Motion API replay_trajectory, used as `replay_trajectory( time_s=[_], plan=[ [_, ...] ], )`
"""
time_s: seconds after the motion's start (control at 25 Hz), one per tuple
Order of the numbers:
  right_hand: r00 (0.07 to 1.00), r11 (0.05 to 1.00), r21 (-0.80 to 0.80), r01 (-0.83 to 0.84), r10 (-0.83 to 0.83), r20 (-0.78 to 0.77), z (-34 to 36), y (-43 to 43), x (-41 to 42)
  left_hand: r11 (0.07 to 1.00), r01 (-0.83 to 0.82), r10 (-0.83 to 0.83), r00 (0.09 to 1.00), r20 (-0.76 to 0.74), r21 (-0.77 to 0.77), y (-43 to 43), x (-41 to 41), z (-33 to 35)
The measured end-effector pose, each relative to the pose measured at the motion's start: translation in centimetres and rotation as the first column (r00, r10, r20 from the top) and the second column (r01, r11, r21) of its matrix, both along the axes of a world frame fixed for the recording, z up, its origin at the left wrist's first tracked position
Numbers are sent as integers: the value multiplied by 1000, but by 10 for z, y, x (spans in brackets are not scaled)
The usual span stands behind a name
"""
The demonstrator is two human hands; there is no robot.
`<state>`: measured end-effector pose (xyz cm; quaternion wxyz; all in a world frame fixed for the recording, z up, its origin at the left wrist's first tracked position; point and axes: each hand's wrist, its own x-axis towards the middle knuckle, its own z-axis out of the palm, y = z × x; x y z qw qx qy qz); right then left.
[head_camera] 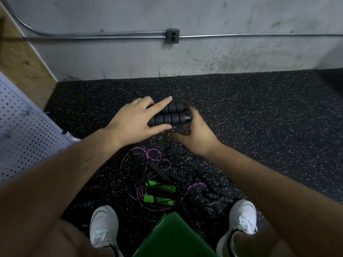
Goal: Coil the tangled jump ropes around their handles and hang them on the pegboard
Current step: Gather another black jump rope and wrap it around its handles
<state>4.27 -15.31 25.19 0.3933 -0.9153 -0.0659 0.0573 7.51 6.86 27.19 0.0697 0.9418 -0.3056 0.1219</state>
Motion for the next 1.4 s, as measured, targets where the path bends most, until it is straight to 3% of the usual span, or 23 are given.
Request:
replay_trajectory(
  time_s=[0.08, 0.16, 0.28, 0.4, 0.56, 0.68, 0.76, 0.88, 1.12, 1.4],
  plan=[
    [985, 994, -71, -81, 69, -156, -13, 19, -2, 1000, -14, 13, 999, -51, -19, -1, -1, 5],
    [946, 988, 52, -145, 154, -285, -21, 47, -5, 998, -21, 16, 995, -97, -53, -5, -2, 8],
    [943, 936, 258, -242, 289, -163, -24, 92, -4, 997, 0, -9, 993, -117, -78, -11, -5, 9],
    [936, 932, 96, -350, 352, -4, -22, 120, 3, 996, 1, -12, 992, -129, -91, -8, -5, 9],
    [899, 885, 361, -294, 384, -209, -22, 115, 1, 990, -31, 11, 990, -141, -139, 12, 1, 14],
    [864, 895, 323, -308, 405, -298, -17, 85, 4, 982, -35, 4, 987, -162, -186, 29, 5, 18],
    [864, 909, 186, -373, 414, -288, -4, 58, 13, 989, -2, -22, 987, -159, -147, 39, 2, 20],
    [896, 932, 10, -362, 351, -273, 21, 12, 26, 999, 53, -52, 989, -137, 4, 47, -5, 19],
    [956, 977, 134, -164, 191, -223, 54, -16, 23, 992, 93, -91, 996, -19, 89, 33, -5, 16],
    [1000, 1000, -18, 0, 0, -25, 51, -13, 14, 990, 43, -48, 998, 34, 132, 13, 0, 7]
  ],
)
